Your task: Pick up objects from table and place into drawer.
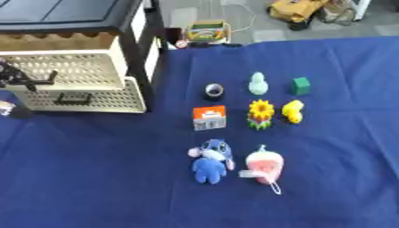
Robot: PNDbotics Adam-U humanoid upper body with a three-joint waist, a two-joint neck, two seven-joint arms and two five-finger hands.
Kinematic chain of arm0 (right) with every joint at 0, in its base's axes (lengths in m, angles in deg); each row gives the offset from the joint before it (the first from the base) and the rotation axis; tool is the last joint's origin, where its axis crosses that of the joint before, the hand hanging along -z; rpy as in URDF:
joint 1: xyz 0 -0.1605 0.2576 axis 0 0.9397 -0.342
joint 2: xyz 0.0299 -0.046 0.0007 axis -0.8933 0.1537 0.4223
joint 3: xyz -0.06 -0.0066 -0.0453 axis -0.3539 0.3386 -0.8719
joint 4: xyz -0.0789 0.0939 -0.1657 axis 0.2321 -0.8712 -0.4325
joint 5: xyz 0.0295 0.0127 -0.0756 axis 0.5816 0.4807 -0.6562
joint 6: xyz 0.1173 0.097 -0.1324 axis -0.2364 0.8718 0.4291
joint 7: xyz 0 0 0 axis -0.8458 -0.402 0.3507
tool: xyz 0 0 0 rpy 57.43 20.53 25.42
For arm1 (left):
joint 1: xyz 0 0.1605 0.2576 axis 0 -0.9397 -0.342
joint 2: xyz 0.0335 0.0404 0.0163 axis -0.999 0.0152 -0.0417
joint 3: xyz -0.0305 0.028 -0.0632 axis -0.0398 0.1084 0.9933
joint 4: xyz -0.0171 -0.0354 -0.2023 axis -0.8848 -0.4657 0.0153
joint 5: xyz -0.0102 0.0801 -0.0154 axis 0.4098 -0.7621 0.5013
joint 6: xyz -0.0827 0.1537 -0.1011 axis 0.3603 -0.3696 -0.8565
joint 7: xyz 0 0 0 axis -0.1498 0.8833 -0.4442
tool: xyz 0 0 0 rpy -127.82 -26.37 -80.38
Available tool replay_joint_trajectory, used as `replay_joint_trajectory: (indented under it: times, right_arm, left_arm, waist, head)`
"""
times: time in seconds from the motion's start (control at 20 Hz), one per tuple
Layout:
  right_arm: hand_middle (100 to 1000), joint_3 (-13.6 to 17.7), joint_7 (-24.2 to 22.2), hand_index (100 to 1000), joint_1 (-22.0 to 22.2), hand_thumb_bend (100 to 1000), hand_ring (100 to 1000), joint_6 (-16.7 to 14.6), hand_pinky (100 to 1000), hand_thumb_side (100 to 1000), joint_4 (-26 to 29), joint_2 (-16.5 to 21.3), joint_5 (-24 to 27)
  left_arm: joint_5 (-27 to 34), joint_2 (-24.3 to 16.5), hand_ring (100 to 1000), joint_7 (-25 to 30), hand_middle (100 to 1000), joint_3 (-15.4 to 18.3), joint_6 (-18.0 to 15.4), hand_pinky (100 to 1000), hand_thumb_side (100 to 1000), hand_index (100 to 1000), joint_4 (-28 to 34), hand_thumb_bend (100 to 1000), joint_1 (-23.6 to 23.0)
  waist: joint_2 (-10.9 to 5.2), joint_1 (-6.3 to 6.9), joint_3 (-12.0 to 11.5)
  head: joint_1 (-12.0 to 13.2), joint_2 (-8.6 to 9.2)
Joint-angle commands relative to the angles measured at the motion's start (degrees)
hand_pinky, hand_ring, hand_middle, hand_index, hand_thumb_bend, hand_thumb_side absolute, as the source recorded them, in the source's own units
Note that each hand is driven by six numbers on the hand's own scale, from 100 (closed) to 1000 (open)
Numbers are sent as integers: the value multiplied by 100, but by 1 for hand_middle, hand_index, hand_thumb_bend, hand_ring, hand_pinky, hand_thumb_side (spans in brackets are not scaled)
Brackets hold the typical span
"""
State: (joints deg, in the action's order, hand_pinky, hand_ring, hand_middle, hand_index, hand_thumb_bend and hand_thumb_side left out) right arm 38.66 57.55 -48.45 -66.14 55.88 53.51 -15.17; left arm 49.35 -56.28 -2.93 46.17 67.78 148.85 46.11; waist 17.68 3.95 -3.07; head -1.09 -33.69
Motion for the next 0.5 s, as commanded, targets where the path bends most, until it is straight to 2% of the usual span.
replay_joint_trajectory:
  times: [0.05,0.5]
  right_arm:
    - [605,69,34,787,-88,100,680,6,682,965,66,95,11]
    - [608,74,52,787,-102,100,680,-11,682,966,66,80,20]
  left_arm:
    - [55,-365,100,1,100,64,27,100,872,859,339,665,-103]
    - [-9,-577,100,1,100,126,198,100,869,854,679,678,-457]
  waist:
    - [-135,-40,-20]
    - [-138,-78,-52]
  head:
    - [17,31]
    - [20,83]
